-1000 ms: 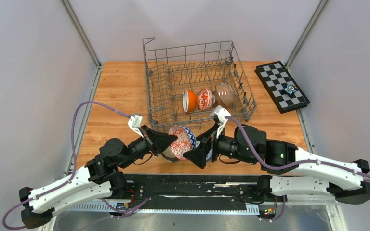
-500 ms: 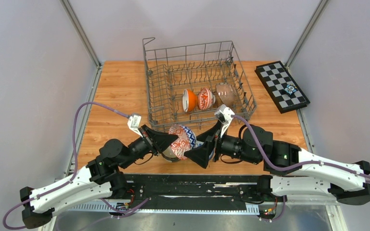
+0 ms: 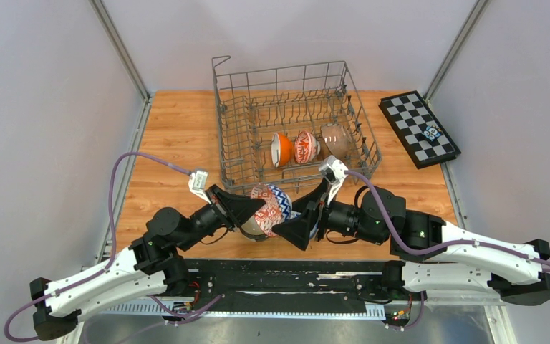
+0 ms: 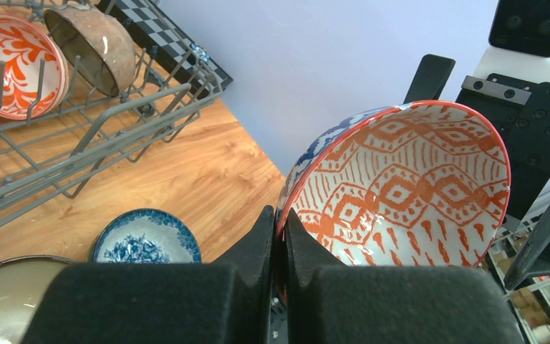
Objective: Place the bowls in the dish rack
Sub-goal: Pick up the bowl from the center of the board.
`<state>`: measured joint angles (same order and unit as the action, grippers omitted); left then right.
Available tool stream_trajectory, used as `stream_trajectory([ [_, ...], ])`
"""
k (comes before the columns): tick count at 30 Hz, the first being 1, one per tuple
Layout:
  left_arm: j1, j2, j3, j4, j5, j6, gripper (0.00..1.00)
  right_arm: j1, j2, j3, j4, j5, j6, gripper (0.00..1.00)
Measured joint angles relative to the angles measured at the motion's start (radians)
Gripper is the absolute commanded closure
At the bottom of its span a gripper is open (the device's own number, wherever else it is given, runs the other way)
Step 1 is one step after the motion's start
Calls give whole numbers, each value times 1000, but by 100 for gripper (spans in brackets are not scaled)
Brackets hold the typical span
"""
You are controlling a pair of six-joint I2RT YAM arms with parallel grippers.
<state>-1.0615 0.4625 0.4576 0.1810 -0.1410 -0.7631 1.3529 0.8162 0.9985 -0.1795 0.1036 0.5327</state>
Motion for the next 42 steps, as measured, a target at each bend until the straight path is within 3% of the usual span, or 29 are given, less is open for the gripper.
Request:
stream_trajectory([
  [4, 0, 1, -10, 23, 2, -1, 100, 0, 0, -6, 16, 1, 3, 21],
  [5, 0, 1, -12, 27, 2, -4, 100, 0, 0, -7, 17, 2, 3, 27],
  [7, 0, 1, -13, 32, 4, -7, 100, 0, 2, -7, 17, 7, 3, 57],
  [9, 0, 0, -13, 39, 3, -7, 100, 0, 2, -7, 21, 16, 3, 94],
  [10, 0, 0, -13, 43, 3, -7, 100, 0, 2, -7, 26, 19, 6, 97],
  [17, 5, 1, -16, 49, 3, -8, 99, 0, 8, -7, 31, 26, 4, 97],
  [24, 5, 5, -16, 50, 1, -17, 72, 0, 11, -7, 30, 31, 1, 98],
  [31, 5, 8, -16, 49, -5, -25, 54, 0, 26, -2, 18, 51, -21, 98],
  [35, 5, 8, -16, 48, -21, -27, 36, 0, 30, 23, 2, 66, -39, 98],
  [42, 5, -10, -16, -4, -69, -18, 21, -10, 60, 74, -8, 85, -69, 98],
])
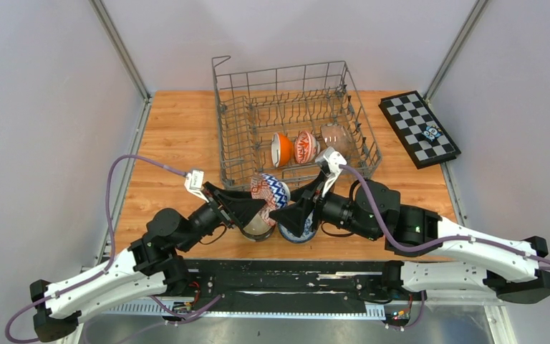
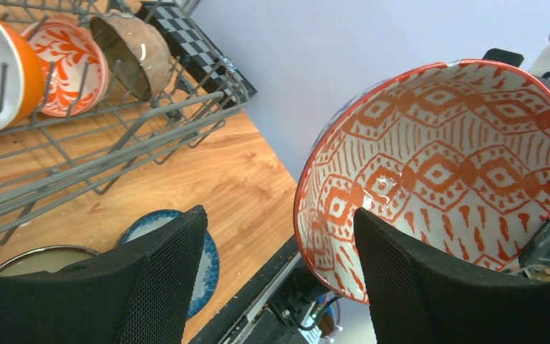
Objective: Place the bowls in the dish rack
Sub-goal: Pick up the bowl from the center of the board, then place the bowl in the dish rack.
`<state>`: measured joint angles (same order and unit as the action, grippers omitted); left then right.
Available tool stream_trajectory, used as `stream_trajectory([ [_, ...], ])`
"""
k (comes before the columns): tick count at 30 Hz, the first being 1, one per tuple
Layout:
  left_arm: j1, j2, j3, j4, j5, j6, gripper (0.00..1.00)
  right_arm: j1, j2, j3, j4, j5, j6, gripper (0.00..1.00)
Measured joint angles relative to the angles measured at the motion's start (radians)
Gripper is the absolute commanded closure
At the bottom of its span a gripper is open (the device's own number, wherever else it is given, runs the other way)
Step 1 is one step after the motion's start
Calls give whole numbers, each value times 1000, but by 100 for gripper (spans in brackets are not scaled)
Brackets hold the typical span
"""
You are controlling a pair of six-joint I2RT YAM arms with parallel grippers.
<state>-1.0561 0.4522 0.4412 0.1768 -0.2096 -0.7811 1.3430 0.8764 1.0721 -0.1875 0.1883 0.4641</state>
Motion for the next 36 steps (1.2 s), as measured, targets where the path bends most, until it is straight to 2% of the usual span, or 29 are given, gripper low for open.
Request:
stream_trajectory([
  [9, 0, -47, 100, -187, -107, 76, 13, -71, 75, 69, -34, 35, -72, 98],
  [25, 0, -58, 380, -608, -235, 278, 11, -507, 251, 222, -83, -108, -163, 98],
  [36, 0, -93, 415, -800, -254, 389, 11, -819, 490, 415, -108, -228, -224, 98],
])
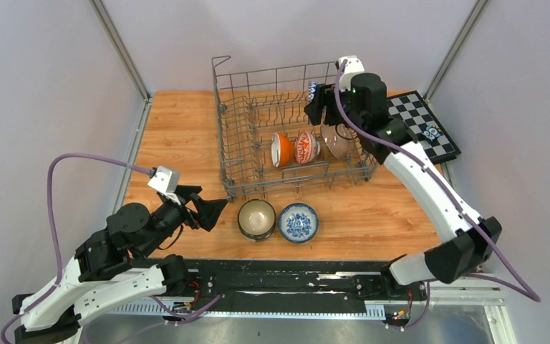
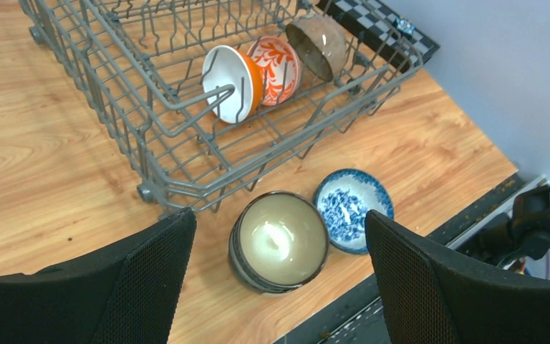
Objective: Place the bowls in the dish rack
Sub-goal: Place the bowl in the dish rack.
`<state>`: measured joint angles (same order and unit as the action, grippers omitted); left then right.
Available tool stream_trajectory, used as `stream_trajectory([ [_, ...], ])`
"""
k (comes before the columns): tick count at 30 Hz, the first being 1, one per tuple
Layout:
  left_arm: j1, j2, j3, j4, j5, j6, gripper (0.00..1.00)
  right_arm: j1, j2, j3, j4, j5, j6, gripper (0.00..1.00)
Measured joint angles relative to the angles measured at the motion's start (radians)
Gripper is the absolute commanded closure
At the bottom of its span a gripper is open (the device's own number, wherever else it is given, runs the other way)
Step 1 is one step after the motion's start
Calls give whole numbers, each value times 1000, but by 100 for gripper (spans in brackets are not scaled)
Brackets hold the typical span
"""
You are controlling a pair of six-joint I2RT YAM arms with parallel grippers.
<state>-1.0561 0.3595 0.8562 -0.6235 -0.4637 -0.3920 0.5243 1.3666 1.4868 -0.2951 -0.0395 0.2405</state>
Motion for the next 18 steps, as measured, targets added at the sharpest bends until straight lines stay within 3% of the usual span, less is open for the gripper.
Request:
stream_trajectory([
  [11, 0, 33, 0, -65, 11, 106, 12, -191, 264, 212, -37, -63, -82, 98],
  [18, 0, 71, -29, -61, 10, 158, 12, -269, 470, 446, -84, -85, -155, 98],
])
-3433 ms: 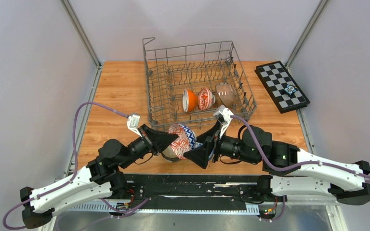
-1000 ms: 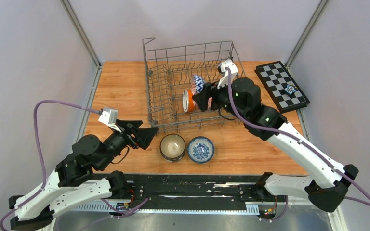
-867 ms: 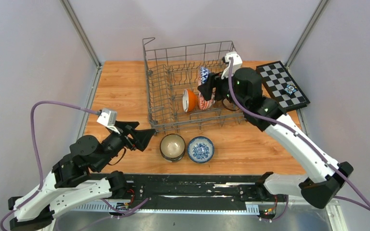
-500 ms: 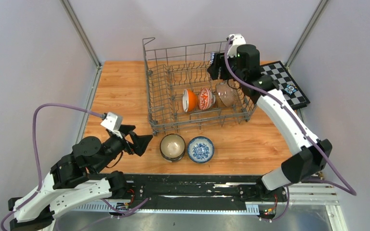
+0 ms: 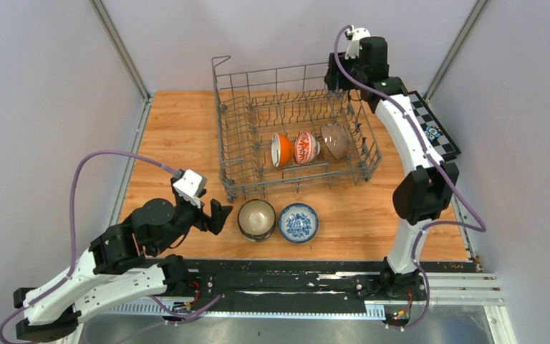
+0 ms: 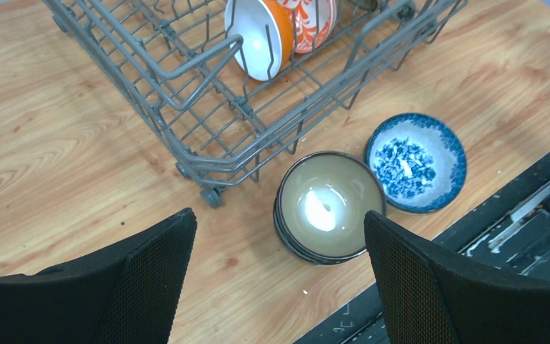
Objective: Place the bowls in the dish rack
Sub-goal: Place the bowl in the dish rack.
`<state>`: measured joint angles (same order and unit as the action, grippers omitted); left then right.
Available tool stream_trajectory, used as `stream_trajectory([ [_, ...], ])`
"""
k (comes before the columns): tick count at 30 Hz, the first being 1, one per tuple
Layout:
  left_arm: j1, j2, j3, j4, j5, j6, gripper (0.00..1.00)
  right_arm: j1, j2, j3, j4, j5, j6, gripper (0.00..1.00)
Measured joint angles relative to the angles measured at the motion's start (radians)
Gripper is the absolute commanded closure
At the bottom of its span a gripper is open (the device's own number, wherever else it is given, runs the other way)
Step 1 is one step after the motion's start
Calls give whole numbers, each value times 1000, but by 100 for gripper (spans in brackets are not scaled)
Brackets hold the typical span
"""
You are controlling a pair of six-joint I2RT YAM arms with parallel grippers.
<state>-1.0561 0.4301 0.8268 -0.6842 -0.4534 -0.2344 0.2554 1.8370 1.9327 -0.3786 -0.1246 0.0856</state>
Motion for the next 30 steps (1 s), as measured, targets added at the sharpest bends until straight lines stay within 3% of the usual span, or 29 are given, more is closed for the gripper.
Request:
stream_trajectory([
  [17, 0, 80, -40, -1, -3, 30, 12, -56, 357, 346, -106, -59, -294, 98],
  [30, 0, 80, -42, -1, -5, 30, 12, -56, 419, 369, -148, -59, -445, 98],
])
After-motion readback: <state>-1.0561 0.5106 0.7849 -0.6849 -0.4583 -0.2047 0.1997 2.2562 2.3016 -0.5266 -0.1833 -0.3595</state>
